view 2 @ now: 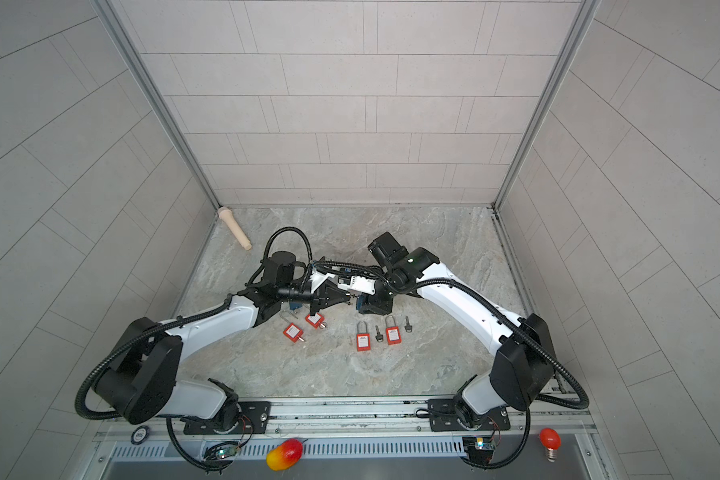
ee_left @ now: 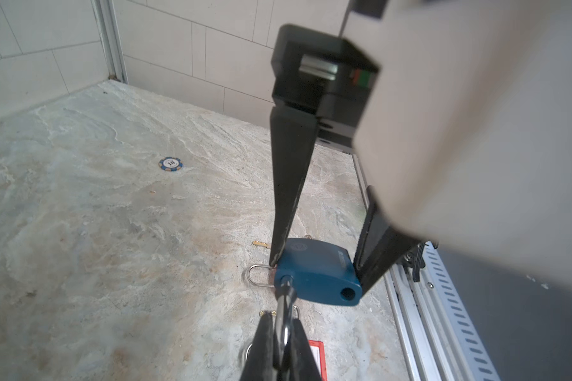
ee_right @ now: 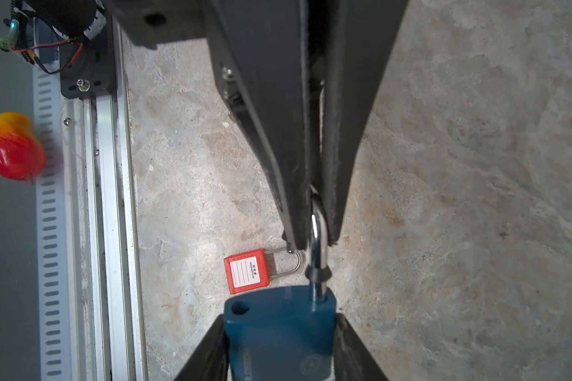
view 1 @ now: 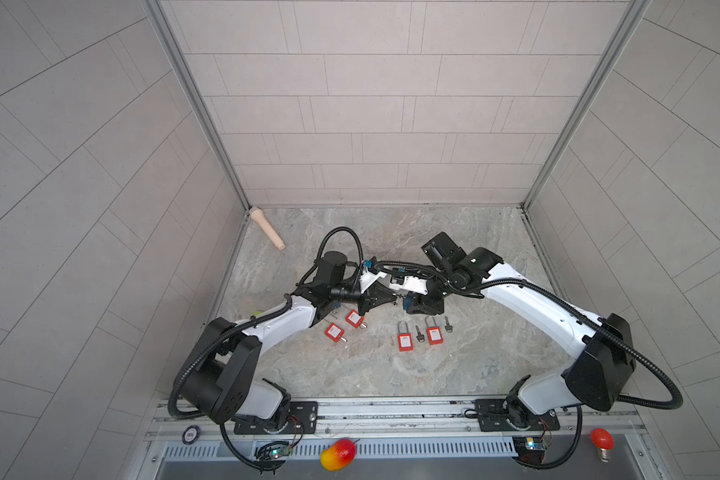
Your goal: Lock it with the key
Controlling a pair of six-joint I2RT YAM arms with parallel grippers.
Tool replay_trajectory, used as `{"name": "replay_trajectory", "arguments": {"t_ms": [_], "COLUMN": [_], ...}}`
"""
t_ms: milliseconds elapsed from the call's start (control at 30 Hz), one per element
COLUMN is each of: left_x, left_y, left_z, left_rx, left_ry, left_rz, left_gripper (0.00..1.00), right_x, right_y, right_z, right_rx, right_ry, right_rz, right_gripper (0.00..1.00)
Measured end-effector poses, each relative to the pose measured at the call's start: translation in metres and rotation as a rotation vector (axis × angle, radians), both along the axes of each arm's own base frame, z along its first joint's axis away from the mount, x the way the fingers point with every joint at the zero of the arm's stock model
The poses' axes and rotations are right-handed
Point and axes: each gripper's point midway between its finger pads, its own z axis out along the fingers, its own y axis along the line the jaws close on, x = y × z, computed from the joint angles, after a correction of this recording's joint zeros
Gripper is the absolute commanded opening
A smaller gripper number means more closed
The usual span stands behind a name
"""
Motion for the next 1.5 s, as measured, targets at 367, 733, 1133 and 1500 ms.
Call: {"name": "replay_trajectory", "arguments": {"t_ms": [367,733,1133,1500], "left_x": [-0.018,-0.036,-0.039,-0.043], "left_y": [-0.010,-0.023,-0.029,-0.032], "left_z": [0.013,0.011,0.029,0.037], "left_rx": [-0.015,-0.019,-0.075,-0.096], "left_ry": [-0.024,-0.058,-0.109,-0.113], "left_rz": [-0.049,-0.077,-0.079,-0.088], "left_gripper": [0.00,0.00,0.00,0.00], "right_x": [-0.007,-0.028,-0.035,-0.032], "right_y": [-0.007,-0.037,-0.036,-0.025], "right_z": [0.031,0.040,0.010,0.004], "right_rx": [0.024,0.042,0.030,0.076], "right_ry": [-0.021,-0.098,-0.022,-0.007], "right_rz": [-0.007,-0.048,-0.045,-0.027], "right_gripper": [0.66,0.64,0.54,0.31]}}
